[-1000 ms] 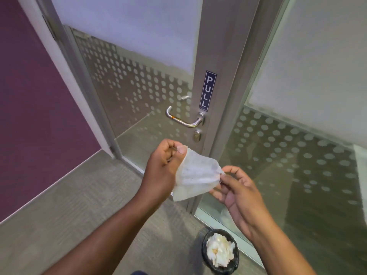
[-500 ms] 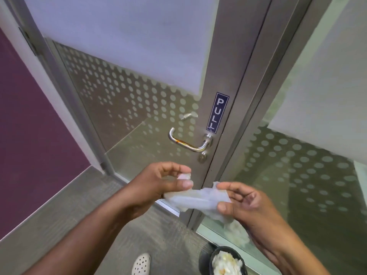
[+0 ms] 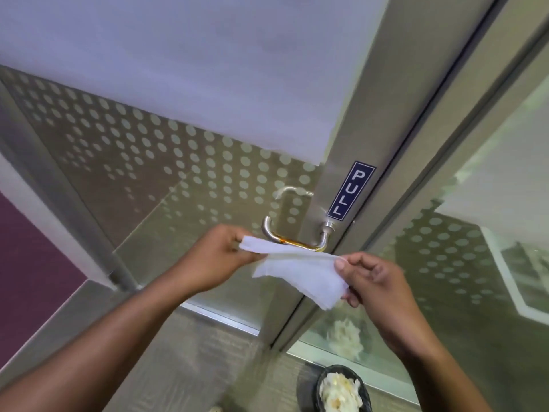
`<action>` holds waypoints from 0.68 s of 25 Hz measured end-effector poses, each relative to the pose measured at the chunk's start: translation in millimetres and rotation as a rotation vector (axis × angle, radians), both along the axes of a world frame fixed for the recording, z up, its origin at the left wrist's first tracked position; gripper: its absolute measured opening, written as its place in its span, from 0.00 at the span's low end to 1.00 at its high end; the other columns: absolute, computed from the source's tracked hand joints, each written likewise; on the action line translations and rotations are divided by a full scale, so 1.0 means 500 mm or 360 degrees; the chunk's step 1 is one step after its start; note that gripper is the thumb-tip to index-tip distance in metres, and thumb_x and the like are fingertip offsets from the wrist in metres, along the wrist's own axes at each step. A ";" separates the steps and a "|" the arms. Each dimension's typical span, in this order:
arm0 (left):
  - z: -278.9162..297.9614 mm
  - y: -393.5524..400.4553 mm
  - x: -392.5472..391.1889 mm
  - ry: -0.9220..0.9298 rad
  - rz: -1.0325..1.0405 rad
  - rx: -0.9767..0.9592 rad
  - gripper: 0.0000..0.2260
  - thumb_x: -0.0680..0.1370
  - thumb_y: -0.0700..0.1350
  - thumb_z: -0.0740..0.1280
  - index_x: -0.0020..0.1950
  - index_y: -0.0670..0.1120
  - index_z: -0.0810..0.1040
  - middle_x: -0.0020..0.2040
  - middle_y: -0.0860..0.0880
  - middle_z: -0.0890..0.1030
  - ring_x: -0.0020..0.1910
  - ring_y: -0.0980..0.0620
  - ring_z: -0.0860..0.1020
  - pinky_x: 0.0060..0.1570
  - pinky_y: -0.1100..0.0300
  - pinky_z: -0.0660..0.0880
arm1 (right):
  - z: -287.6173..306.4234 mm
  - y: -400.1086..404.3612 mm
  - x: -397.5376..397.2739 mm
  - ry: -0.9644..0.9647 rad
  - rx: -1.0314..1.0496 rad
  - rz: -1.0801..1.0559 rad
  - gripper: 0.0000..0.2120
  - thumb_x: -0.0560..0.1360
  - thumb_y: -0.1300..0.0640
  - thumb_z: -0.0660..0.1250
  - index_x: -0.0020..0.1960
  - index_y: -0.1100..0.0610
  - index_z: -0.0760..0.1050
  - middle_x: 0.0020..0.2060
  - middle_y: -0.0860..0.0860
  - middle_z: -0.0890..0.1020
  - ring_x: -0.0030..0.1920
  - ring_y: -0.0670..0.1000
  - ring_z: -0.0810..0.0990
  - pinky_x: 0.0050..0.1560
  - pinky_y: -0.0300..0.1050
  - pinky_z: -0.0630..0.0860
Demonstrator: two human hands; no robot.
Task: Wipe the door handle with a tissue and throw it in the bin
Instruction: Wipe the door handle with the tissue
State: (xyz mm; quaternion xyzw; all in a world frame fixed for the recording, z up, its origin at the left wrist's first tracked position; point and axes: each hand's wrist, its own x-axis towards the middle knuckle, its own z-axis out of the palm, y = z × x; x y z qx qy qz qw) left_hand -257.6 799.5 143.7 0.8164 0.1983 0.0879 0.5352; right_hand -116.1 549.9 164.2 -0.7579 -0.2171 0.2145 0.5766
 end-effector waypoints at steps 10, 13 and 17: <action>-0.066 0.041 0.145 -0.0039 0.0530 -0.0320 0.08 0.80 0.39 0.77 0.55 0.50 0.82 0.36 0.47 0.78 0.34 0.49 0.79 0.44 0.54 0.76 | -0.087 0.068 0.059 -0.0200 -0.0237 -0.0499 0.02 0.77 0.61 0.72 0.48 0.59 0.79 0.25 0.51 0.78 0.24 0.45 0.70 0.27 0.39 0.67; -0.070 0.052 0.139 -0.0086 0.0485 -0.0326 0.09 0.80 0.39 0.76 0.57 0.50 0.82 0.36 0.48 0.78 0.36 0.47 0.80 0.45 0.52 0.76 | -0.089 0.067 0.043 -0.0414 -0.0308 -0.0553 0.04 0.77 0.62 0.70 0.48 0.54 0.78 0.31 0.51 0.76 0.28 0.42 0.70 0.33 0.43 0.70; -0.058 0.056 0.115 -0.0191 0.0656 0.0003 0.07 0.78 0.45 0.77 0.54 0.51 0.82 0.42 0.52 0.76 0.39 0.52 0.76 0.45 0.56 0.72 | -0.065 0.124 -0.007 -0.1250 -0.0329 -0.0275 0.06 0.79 0.60 0.70 0.55 0.55 0.83 0.48 0.50 0.80 0.49 0.47 0.79 0.52 0.45 0.76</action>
